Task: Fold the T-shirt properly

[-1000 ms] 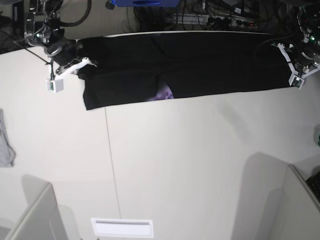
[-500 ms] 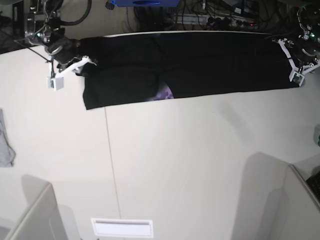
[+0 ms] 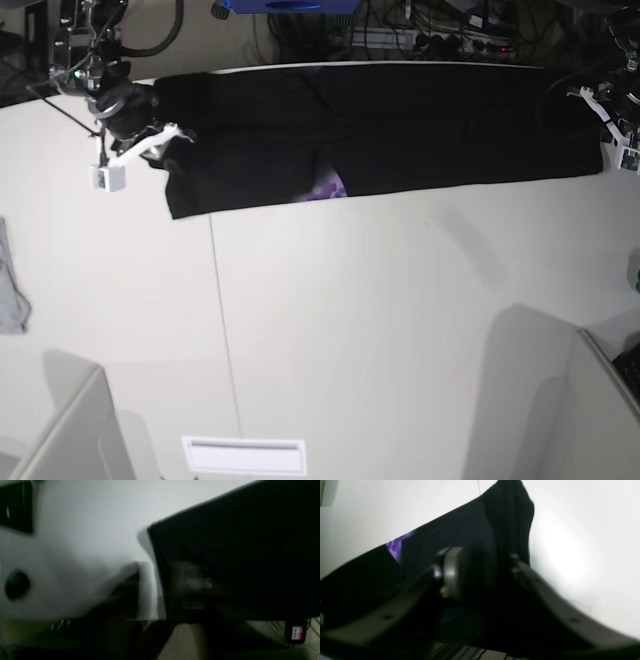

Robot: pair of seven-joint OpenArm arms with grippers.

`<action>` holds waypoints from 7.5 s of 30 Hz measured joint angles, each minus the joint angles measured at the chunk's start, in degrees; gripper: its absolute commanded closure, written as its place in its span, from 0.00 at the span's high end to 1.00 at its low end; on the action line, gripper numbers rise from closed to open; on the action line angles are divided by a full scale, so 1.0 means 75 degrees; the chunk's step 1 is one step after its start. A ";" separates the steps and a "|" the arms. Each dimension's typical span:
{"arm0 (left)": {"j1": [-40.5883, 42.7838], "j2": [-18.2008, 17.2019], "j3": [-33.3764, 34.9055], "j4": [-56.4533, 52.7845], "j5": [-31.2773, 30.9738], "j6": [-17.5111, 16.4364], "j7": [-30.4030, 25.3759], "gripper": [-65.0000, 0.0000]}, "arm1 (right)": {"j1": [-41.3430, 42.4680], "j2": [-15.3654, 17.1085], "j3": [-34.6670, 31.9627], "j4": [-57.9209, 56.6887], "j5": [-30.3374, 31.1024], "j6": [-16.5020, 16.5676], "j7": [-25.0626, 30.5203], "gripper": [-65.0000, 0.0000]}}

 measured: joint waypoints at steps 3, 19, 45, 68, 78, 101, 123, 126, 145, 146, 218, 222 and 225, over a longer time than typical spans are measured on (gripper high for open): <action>-0.0189 0.0405 0.0058 -0.0373 -0.0087 0.0047 -0.0108 0.00 | -0.0032 -0.0111 -0.0423 -0.0157 0.0157 0.0801 -0.0003 0.00; -0.1728 0.0341 0.1661 -0.3585 0.1387 0.0889 -0.2060 0.00 | 0.1702 -0.0189 -0.0321 -0.3550 0.0638 0.1177 0.0099 0.00; -0.4978 0.0595 0.1859 -0.1469 0.1565 0.0810 0.1874 0.00 | 0.3669 0.0688 0.0431 -0.3675 0.0079 0.0801 -0.0099 0.00; -0.4240 0.0758 0.1020 -0.4057 -0.0017 -0.0391 -0.0245 1.00 | 0.2681 0.0219 -0.0082 -0.1964 0.0003 0.0778 -0.0898 0.00; -0.4325 0.0822 0.1207 -0.4838 0.0044 -0.0350 -0.0930 0.99 | 0.2565 0.0198 -0.0184 -0.1961 0.0023 0.0778 -0.0895 0.00; -0.3622 0.0699 0.0597 -0.4022 0.0256 -0.0274 -0.1134 0.00 | 0.1495 0.0236 -0.0137 -0.1402 0.0029 0.0784 -0.0807 0.00; -0.2090 0.1131 0.2556 -0.0533 0.0090 0.0061 -0.1218 0.00 | 0.1428 0.0178 -0.0157 -0.1399 0.0079 0.0787 -0.0810 0.00; -0.1961 0.1300 0.2882 -0.0318 0.0076 0.0111 -0.1209 0.00 | 0.1431 0.0181 -0.0152 -0.1399 0.0079 0.0784 -0.0807 0.00; -0.2288 0.1950 0.5654 -0.0326 0.0061 0.1265 -0.1023 0.00 | 0.1428 0.0187 -0.0134 -0.1411 0.0076 0.0787 -0.0813 0.00; -0.2334 0.1953 0.5767 -0.0364 0.0064 0.1274 -0.0985 0.00 | 0.1431 0.0181 -0.0134 -0.1411 0.0076 0.0787 -0.0810 0.00; -0.3182 0.2267 0.8128 -0.1842 0.0017 0.1859 -0.1020 0.66 | 0.1448 0.0195 -0.0131 -0.1413 0.0076 0.0784 -0.0813 0.00; -0.3177 0.2311 0.8615 -0.1842 -0.0026 0.1859 -0.1040 0.66 | 0.1448 0.0195 -0.0131 -0.1413 0.0076 0.0784 -0.0813 0.00; -0.3174 0.2256 0.8673 -0.1821 0.0006 0.1865 -0.1023 0.66 | 0.1448 0.0195 -0.0131 -0.1413 0.0079 0.0787 -0.0810 0.00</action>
